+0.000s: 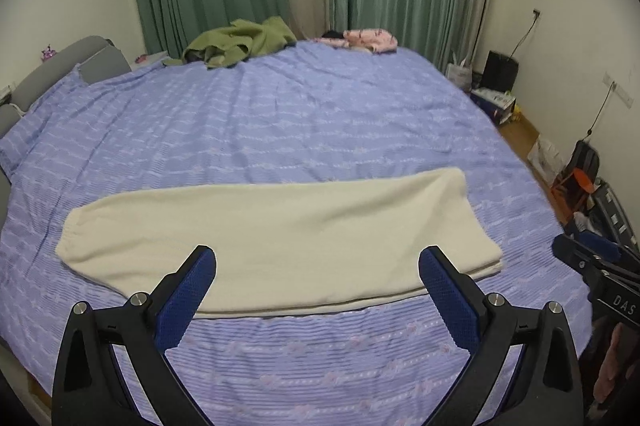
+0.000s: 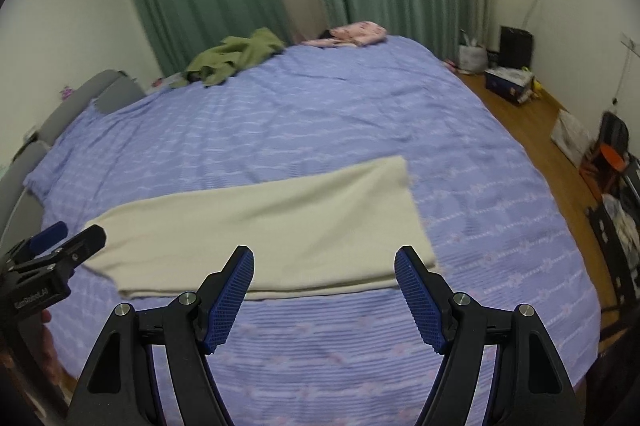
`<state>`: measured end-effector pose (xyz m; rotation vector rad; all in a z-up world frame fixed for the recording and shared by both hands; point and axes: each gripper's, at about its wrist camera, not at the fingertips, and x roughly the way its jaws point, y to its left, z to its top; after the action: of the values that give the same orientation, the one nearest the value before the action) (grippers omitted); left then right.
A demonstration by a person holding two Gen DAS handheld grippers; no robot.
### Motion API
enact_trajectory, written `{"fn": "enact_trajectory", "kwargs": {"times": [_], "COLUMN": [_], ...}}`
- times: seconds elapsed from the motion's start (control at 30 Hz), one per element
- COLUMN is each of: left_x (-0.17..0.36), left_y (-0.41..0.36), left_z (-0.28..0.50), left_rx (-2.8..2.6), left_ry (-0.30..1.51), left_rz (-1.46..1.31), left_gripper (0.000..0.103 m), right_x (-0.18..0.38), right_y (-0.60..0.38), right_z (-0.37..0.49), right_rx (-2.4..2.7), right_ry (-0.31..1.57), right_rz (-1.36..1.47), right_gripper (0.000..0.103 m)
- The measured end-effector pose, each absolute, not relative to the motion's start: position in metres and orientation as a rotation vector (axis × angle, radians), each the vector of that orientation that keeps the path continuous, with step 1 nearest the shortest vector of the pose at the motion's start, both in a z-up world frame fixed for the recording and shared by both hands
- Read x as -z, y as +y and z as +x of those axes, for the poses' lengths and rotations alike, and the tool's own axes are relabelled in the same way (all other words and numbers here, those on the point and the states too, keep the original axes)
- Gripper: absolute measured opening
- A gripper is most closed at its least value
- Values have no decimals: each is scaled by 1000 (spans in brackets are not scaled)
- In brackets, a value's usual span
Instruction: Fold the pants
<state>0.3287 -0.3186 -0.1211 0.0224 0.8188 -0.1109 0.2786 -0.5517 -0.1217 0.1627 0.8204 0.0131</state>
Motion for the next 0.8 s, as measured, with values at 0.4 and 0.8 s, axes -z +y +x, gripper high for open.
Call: {"fn": "enact_trajectory", "kwargs": {"times": [0.4,0.8], "left_x": [220,276], "left_y": [-406,-451], "left_z": [390,419], "left_rx": [166,203], "left_ry": [904,992], "left_rz": [132,169], "left_gripper": [103,103], "right_x": [237,317], "right_y": [-622,-657], "right_z": [326,377], "right_rx": [112,174], "right_ry": [895,1007], "right_rz": [298,374], "right_gripper": [52,49]}}
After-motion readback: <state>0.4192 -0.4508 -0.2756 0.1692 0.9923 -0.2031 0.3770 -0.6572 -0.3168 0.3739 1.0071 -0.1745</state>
